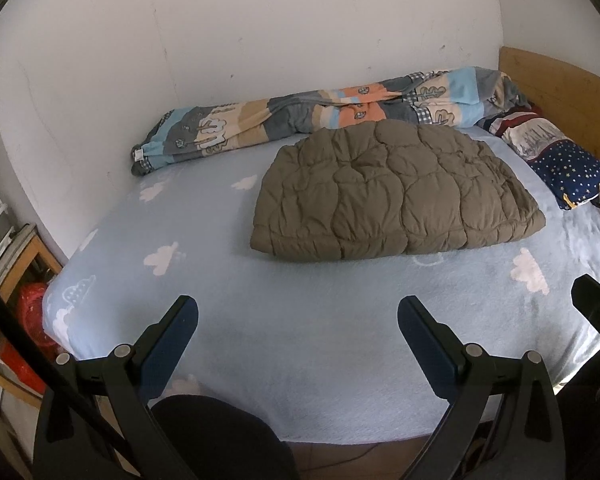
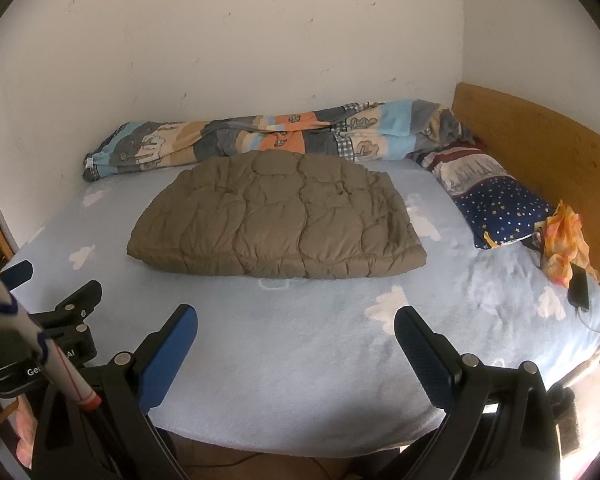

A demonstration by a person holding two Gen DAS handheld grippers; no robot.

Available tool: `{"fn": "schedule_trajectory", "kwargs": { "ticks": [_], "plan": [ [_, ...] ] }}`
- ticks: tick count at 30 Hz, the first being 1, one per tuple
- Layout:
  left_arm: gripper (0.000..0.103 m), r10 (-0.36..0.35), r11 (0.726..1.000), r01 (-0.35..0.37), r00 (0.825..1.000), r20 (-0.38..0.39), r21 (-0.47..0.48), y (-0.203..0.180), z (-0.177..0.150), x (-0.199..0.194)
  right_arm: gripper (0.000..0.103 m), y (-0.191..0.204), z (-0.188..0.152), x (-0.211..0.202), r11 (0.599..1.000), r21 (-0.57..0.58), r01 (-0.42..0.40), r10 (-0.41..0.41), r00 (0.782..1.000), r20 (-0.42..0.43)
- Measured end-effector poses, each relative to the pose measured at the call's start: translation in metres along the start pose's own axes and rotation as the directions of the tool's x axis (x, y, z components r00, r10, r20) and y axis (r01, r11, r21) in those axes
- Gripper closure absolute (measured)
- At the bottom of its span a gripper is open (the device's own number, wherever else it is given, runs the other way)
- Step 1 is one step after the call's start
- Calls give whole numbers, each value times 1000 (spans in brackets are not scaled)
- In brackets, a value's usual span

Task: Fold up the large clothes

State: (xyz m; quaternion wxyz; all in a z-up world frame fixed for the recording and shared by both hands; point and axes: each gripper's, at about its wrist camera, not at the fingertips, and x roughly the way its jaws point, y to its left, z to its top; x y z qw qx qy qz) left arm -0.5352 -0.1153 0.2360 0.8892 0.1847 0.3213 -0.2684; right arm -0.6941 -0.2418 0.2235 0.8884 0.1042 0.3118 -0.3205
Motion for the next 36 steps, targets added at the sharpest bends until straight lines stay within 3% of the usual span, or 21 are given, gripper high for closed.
{"fn": "schedule_trajectory", "kwargs": {
  "ticks": [36],
  "plan": [
    [3,-37,999,37,998,-43,-16,2,-10,18,2,-1,-10,11,1000,-30,5,-6,999,-40]
  ]
}}
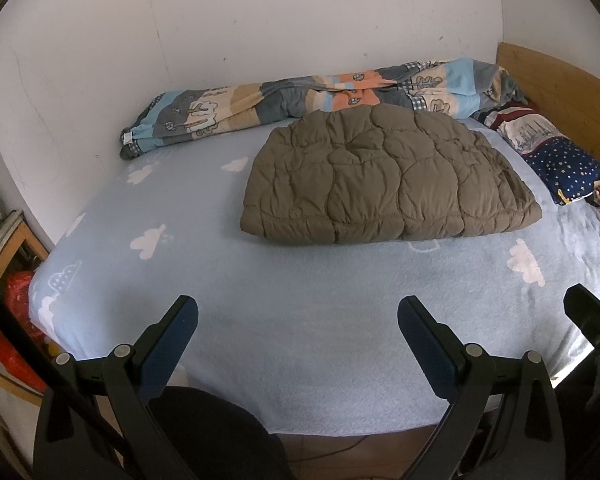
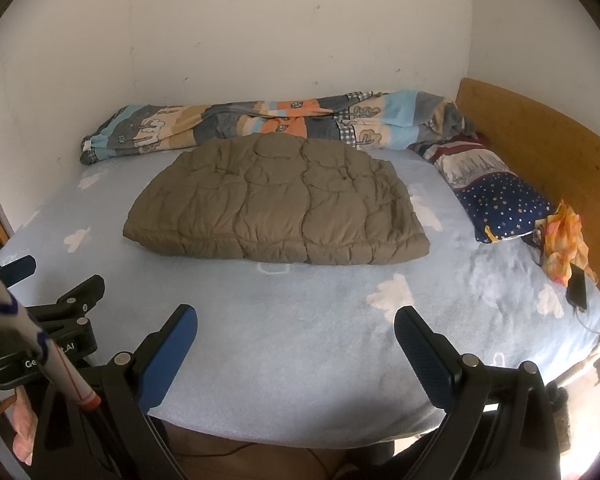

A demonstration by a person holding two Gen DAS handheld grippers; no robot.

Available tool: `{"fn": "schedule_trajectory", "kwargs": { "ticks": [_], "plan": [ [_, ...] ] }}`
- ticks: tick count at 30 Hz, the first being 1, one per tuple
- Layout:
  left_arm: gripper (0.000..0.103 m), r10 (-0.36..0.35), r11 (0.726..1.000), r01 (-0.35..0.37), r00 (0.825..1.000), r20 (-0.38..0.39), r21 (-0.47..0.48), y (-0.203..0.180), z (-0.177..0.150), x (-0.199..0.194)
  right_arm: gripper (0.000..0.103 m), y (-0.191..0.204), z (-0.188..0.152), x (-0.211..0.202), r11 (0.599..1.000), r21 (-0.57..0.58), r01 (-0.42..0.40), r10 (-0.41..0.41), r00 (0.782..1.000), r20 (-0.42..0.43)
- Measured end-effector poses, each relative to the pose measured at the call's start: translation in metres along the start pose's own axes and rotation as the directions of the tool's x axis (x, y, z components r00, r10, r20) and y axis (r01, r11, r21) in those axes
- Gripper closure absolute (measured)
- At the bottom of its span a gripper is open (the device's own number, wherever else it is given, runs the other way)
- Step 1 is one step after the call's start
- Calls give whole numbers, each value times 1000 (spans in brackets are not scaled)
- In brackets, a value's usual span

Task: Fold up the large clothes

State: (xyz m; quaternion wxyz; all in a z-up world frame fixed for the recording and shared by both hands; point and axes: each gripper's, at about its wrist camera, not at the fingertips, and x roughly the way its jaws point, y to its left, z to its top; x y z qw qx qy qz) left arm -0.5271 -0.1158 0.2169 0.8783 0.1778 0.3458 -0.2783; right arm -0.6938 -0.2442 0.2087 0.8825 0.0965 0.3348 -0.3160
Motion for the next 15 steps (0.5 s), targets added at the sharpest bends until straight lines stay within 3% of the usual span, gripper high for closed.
{"fn": "schedule_trajectory", "kwargs": {
  "ticks": [15],
  "plan": [
    [3,-2,1000,2,1000,-1,-2,1,-2,-1,2,0,-3,0,1000,-7,-5,5,1000,-6]
  ]
}}
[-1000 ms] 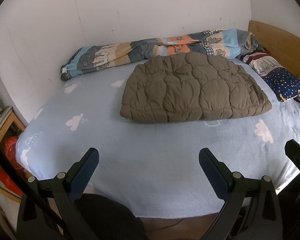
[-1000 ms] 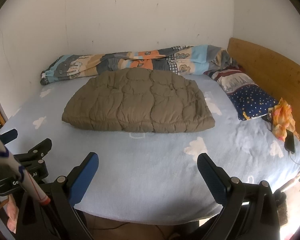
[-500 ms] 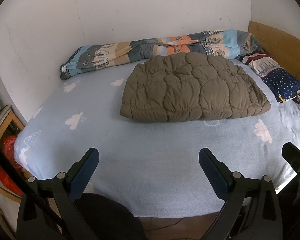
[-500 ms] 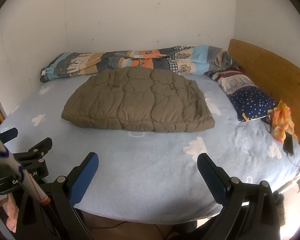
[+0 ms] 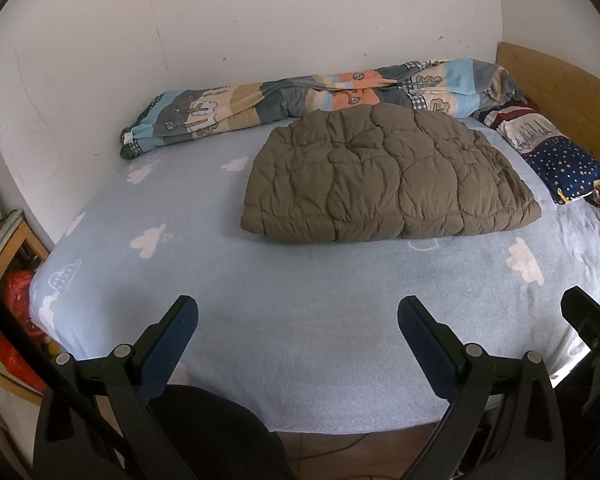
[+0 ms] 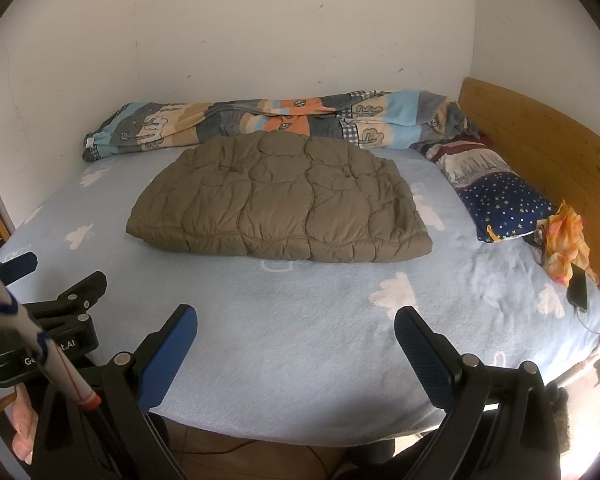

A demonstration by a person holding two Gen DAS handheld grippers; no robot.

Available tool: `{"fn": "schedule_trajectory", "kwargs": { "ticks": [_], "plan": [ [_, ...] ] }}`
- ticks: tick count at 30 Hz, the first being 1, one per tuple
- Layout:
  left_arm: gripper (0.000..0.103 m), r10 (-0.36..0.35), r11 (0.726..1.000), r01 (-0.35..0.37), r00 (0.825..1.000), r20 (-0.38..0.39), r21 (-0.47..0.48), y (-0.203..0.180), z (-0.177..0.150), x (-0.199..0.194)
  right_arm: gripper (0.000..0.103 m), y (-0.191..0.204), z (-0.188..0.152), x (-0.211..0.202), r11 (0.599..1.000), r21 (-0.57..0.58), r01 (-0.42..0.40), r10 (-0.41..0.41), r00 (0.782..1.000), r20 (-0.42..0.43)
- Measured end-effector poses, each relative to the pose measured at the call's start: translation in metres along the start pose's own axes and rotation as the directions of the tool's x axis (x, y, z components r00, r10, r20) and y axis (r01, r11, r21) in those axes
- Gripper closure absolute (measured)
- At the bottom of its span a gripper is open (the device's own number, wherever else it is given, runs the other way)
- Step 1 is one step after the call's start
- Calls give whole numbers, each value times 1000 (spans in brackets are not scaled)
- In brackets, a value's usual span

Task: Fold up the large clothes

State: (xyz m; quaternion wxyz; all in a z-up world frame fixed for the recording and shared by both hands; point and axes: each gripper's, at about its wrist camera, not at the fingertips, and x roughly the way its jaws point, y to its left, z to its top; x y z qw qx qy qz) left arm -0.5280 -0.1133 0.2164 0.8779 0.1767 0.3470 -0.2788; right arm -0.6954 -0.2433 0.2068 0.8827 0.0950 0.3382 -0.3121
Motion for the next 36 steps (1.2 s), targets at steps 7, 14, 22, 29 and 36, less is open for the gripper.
{"fn": "schedule_trajectory", "kwargs": {
  "ticks": [7,14,22,29,36],
  "plan": [
    [3,-4,1000,4,1000,-4,-4,2,0,0,2,1,0,0,1000,-12,-6,6,1000,-6],
    [3,0,1000,0,1000,-15,-12,2,1,0,2,1,-1,0,1000,-13,-5,5,1000,-8],
    [3,1,1000,-2,1000,-23,-21,4,1,3,2,-3,-1,3,1000,-19,-10,9,1000,-20],
    [3,1,1000,-1,1000,-22,-21,4,1,3,2,-5,-1,3,1000,-17,-10,10,1000,-20],
    [3,6,1000,-6,1000,-13,-22,3,0,1,2,-8,-1,3,1000,-15,-7,6,1000,-20]
  ]
}}
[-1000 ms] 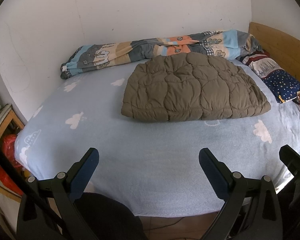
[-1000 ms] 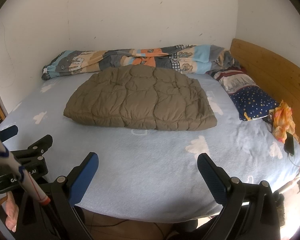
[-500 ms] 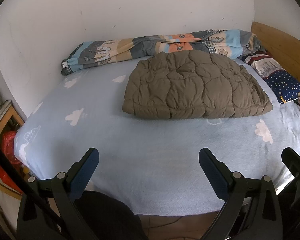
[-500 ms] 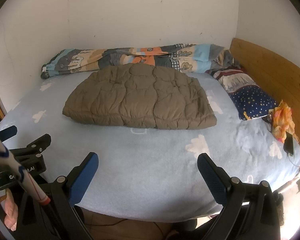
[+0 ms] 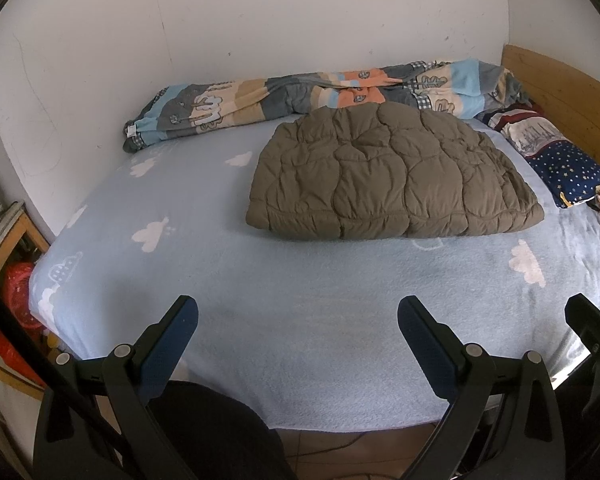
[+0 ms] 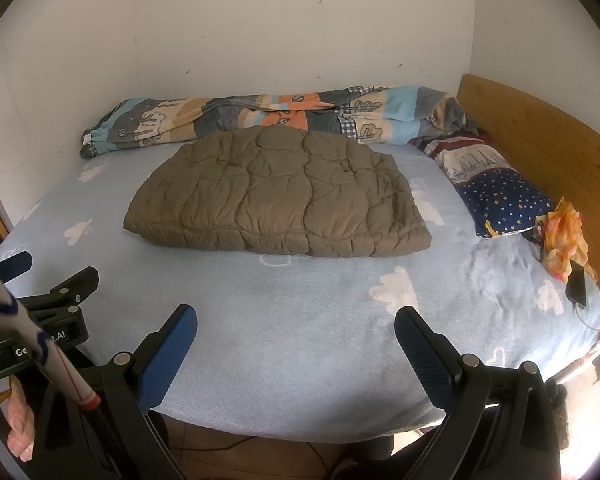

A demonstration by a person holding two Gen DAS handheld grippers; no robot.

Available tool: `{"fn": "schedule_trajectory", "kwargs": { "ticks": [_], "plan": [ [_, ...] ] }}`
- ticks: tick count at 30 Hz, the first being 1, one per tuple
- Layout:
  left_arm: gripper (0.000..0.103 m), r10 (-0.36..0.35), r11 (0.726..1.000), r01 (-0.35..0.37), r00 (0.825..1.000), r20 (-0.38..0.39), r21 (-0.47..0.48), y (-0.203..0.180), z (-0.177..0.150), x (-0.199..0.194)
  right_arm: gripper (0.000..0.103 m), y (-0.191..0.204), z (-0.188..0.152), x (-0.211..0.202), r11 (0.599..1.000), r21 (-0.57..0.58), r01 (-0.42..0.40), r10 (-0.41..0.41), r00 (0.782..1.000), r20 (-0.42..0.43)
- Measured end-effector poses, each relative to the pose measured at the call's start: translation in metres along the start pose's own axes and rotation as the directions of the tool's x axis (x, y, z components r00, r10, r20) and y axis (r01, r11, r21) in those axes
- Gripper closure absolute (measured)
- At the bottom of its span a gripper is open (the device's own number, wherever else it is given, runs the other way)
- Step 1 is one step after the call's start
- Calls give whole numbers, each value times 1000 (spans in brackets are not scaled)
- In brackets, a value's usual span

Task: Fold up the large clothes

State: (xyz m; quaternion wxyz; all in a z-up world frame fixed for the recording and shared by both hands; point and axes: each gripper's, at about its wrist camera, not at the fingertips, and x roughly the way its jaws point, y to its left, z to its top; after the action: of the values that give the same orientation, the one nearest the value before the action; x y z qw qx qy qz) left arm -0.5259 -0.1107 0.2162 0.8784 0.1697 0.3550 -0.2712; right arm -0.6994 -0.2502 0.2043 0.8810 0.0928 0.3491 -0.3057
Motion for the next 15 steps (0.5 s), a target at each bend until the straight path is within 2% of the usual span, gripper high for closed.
{"fn": "schedule_trajectory", "kwargs": {
  "ticks": [15],
  "plan": [
    [3,2,1000,-2,999,34,-7,1,-1,-16,2,6,0,-13,1000,-7,9,-9,1000,23]
  ]
}}
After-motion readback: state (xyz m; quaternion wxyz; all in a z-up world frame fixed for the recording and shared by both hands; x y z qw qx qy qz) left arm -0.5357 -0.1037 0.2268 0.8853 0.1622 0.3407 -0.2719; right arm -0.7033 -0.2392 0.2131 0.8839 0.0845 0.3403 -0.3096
